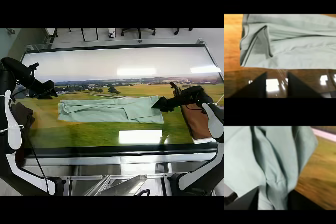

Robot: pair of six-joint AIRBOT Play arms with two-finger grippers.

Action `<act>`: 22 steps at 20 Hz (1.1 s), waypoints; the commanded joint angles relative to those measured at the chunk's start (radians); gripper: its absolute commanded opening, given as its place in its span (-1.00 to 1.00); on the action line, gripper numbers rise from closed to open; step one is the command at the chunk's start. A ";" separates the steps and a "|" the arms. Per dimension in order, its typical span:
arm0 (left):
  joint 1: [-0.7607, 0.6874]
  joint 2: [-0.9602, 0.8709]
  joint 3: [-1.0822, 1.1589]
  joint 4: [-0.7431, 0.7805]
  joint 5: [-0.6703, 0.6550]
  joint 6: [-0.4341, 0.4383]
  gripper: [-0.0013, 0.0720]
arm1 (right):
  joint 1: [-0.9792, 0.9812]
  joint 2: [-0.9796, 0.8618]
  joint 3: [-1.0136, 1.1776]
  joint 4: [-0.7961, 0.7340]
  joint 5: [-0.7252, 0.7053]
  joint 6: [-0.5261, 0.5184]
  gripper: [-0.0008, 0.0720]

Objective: Fold the shirts.

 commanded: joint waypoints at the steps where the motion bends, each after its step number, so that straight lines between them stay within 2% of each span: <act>1: -0.057 0.055 -0.005 0.000 -0.068 0.031 -0.80 | 0.033 -0.009 0.006 0.007 0.037 -0.010 -0.58; 2: -0.084 0.064 -0.005 0.000 -0.083 0.040 -0.91 | 0.038 -0.008 0.011 0.007 0.037 -0.012 -0.93; 8: -0.324 0.027 -0.006 0.002 -0.204 0.040 -0.91 | 0.053 0.092 0.064 0.018 0.022 0.016 -0.94; 14: -0.615 -0.212 -0.005 0.002 -0.435 0.044 -0.91 | 0.049 0.320 0.144 0.018 -0.062 0.069 -0.94; 16: -0.687 -0.293 0.016 0.000 -0.474 0.044 -0.91 | 0.049 0.373 0.183 0.018 -0.093 0.086 -0.94; 19: -0.764 -0.406 0.126 -0.093 -0.479 0.044 -0.91 | 0.050 0.416 0.251 0.026 -0.162 0.113 -0.94; 22: -0.809 -0.437 0.118 -0.206 -0.598 0.043 -0.91 | 0.049 0.444 0.282 0.025 -0.190 0.140 -0.94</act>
